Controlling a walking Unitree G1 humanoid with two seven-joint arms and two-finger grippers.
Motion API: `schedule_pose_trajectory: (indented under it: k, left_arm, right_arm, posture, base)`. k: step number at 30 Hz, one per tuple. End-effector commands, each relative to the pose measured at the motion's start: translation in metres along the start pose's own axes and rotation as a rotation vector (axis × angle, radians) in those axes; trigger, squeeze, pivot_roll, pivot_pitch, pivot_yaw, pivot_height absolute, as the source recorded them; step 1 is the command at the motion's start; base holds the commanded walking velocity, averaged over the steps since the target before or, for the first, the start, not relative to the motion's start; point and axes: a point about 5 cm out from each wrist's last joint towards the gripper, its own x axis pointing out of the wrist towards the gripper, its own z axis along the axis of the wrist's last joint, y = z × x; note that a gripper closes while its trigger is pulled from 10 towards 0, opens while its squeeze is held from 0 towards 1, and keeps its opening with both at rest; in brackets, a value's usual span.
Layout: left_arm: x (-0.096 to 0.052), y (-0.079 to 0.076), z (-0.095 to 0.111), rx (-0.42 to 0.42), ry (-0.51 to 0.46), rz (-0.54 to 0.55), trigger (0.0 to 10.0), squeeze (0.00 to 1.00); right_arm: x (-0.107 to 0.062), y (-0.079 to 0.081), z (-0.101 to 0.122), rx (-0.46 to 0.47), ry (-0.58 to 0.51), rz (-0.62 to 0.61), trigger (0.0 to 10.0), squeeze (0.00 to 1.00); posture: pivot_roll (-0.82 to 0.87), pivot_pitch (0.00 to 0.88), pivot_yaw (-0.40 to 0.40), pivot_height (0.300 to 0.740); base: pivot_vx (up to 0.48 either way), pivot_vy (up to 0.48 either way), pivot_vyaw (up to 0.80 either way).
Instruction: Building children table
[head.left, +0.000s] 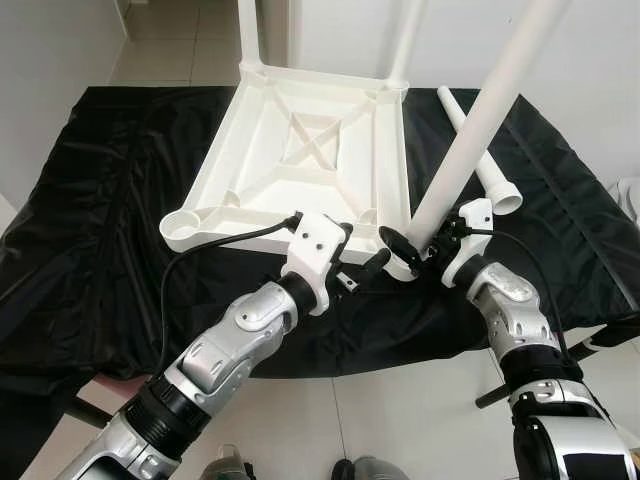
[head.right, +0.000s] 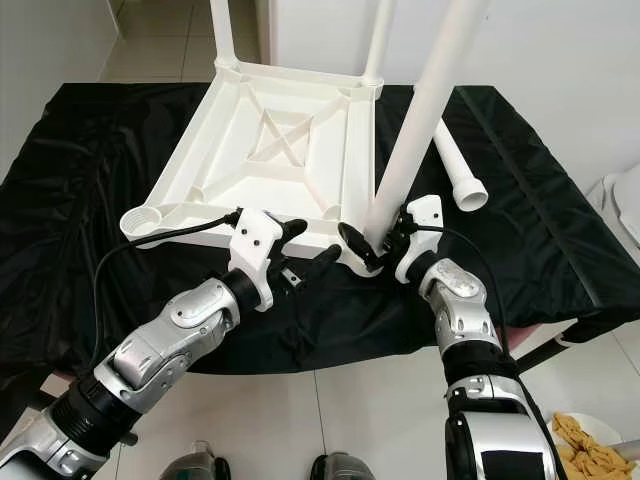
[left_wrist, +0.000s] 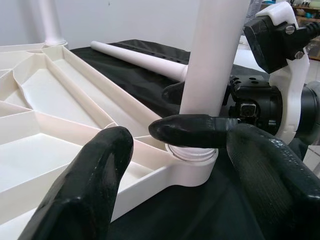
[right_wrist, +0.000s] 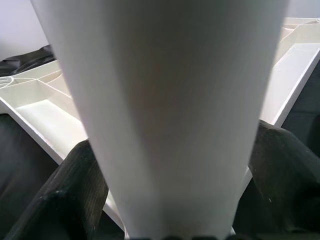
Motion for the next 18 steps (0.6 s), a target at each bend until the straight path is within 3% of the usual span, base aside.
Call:
schedule_pose_trajectory:
  k: [1,2,4,5,7,8,18]
  left_arm:
    - [-0.003,-0.011,0.001,0.015,-0.001,-0.246,10.0,0.0]
    - [-0.003,-0.012,0.001,0.015,-0.001,-0.246,10.0,0.0]
    - [-0.003,-0.012,0.001,0.015,-0.001,-0.246,10.0,0.0]
    - [-0.003,-0.012,0.001,0.015,-0.001,-0.247,10.0,0.0]
    - [-0.002,-0.011,0.001,0.015,-0.001,-0.248,10.0,0.0]
    - [-0.002,-0.011,0.001,0.015,-0.001,-0.249,10.0,0.0]
    - [-0.002,-0.01,0.001,0.021,0.0,-0.255,10.0,0.0]
  right_arm:
    - [-0.003,-0.004,-0.005,-0.011,0.034,0.027,6.2,0.0]
    - [-0.003,-0.005,-0.006,-0.01,0.039,0.034,5.1,0.0]
    - [-0.005,-0.005,-0.009,-0.01,0.049,0.038,4.9,0.0]
    - [-0.007,-0.006,-0.012,-0.006,0.061,0.043,3.1,0.0]
    - [-0.01,-0.007,-0.016,-0.002,0.074,0.048,3.1,0.0]
    - [-0.011,-0.007,-0.018,0.004,0.079,0.051,0.0,0.0]
    - [-0.018,-0.008,-0.025,0.029,0.081,0.066,0.0,0.0]
  posture:
    - [0.01,0.053,-0.038,0.74]
    - [0.01,0.053,-0.038,0.74]
    - [0.01,0.053,-0.037,0.74]
    - [0.0,0.053,-0.036,0.74]
    - [0.0,0.053,-0.036,0.74]
    - [0.0,0.052,-0.035,0.74]
    - [0.0,0.045,-0.025,0.74]
  base:
    - [0.0,0.0,0.0]
    - [0.0,0.0,0.0]
    - [0.0,0.0,0.0]
    - [0.0,0.0,0.0]
    - [0.0,0.0,0.0]
    - [0.0,0.0,0.0]
    - [0.0,0.0,0.0]
